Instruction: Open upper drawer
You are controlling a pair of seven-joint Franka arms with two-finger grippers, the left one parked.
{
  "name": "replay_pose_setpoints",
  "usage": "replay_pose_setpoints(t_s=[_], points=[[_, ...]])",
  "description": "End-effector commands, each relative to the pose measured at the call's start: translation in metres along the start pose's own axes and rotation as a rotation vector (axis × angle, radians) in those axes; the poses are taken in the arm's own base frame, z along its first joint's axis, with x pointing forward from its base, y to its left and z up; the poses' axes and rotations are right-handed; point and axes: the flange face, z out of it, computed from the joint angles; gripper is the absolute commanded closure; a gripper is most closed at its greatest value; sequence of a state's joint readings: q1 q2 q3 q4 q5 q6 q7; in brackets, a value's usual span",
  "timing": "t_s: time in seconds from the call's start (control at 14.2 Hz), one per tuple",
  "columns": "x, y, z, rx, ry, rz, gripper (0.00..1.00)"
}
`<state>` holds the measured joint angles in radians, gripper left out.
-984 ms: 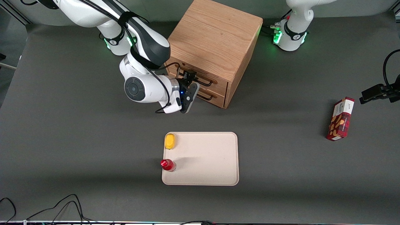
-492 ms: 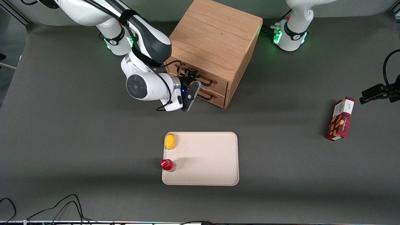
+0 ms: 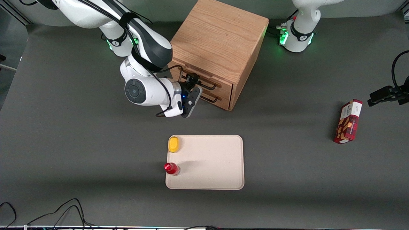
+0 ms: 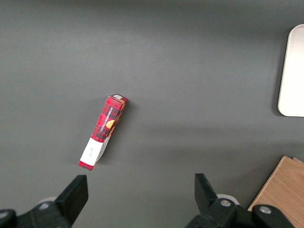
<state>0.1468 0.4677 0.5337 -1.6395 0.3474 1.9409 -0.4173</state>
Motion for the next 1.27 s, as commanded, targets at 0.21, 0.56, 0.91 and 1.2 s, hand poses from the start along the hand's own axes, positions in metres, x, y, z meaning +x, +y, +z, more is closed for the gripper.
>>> replay_pose_setpoints(t_s=[0.21, 0.56, 0.91, 1.2], points=[[0.019, 0.048, -0.024, -0.028, 0.059, 0.039, 0.0], [0.021, 0.096, -0.054, -0.029, 0.084, 0.082, 0.0], [0.016, 0.13, -0.064, -0.047, 0.097, 0.092, 0.0], [0.017, 0.151, -0.072, -0.075, 0.092, 0.097, 0.0]])
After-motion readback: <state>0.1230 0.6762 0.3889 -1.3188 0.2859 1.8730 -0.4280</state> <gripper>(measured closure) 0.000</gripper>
